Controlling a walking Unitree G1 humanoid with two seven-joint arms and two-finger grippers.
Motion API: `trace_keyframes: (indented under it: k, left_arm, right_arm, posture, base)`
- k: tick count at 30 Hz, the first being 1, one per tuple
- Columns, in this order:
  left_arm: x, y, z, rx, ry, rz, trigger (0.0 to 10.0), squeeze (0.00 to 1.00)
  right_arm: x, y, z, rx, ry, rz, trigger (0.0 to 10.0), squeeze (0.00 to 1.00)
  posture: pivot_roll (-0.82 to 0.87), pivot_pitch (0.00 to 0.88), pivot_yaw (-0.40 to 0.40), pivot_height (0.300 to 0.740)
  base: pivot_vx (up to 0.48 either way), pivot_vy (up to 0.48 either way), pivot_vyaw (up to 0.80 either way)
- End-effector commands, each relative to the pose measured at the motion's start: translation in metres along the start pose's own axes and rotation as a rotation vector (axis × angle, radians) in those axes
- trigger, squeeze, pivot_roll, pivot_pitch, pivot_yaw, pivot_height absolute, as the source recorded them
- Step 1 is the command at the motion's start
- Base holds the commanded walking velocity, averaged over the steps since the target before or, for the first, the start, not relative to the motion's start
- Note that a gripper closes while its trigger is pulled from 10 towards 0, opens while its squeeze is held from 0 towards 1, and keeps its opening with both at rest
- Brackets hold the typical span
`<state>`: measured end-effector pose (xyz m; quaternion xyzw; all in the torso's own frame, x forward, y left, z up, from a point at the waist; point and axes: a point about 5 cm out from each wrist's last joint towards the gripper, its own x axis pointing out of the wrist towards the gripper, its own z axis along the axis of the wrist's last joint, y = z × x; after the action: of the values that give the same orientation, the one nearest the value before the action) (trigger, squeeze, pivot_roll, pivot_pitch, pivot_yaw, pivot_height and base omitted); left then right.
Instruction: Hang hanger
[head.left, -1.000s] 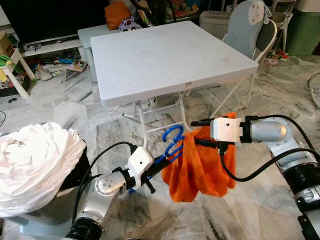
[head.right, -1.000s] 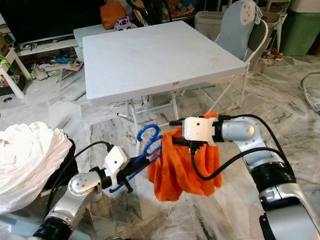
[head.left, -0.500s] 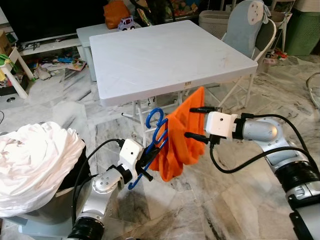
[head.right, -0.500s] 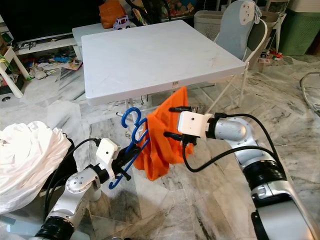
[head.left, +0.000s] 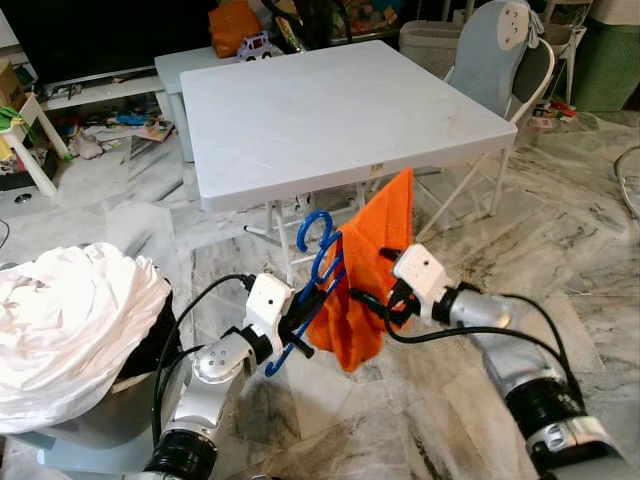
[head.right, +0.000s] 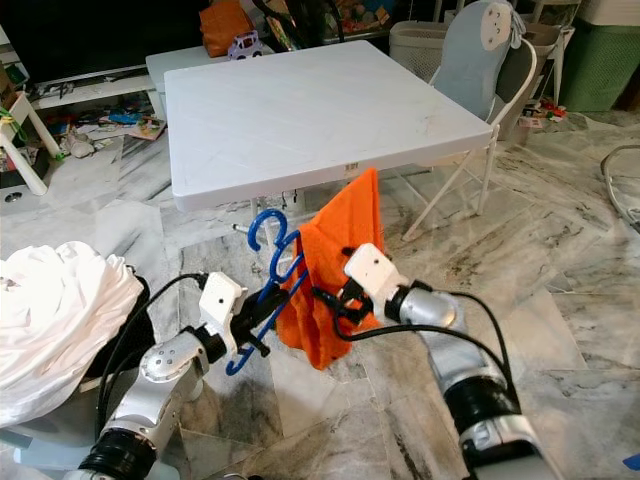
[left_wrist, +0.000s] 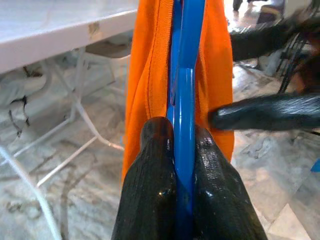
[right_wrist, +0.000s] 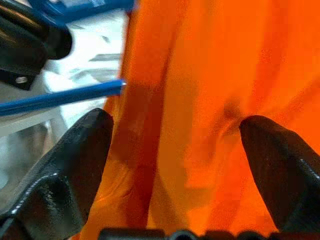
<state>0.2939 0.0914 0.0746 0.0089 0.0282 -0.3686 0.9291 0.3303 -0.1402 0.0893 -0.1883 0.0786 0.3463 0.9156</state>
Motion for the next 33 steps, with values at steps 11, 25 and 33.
trace_keyframes:
  k: [11,25,33]
  left_arm:
    - [0.004,-0.004,0.027,0.059,-0.085,-0.060,0.0,0.00]
    - [0.001,0.001,0.021,0.075,-0.044,-0.010,0.0,0.00]
    - [0.002,0.001,0.020,0.094,-0.040,-0.007,0.0,0.00]
  right_arm:
    - [0.008,-0.024,0.010,0.094,-0.009,-0.248,0.0,0.00]
    - [0.001,-0.038,0.013,0.085,-0.030,-0.316,0.0,0.00]
    - [0.000,-0.042,0.014,0.105,-0.038,-0.345,0.0,0.00]
  posture:
    - [-0.10,0.000,0.058,0.740]
    - [-0.11,0.000,0.058,0.740]
    - [-0.12,0.000,0.055,0.740]
  base:
    - [0.000,0.000,0.00]
    - [0.000,0.000,0.00]
    - [0.000,0.000,0.00]
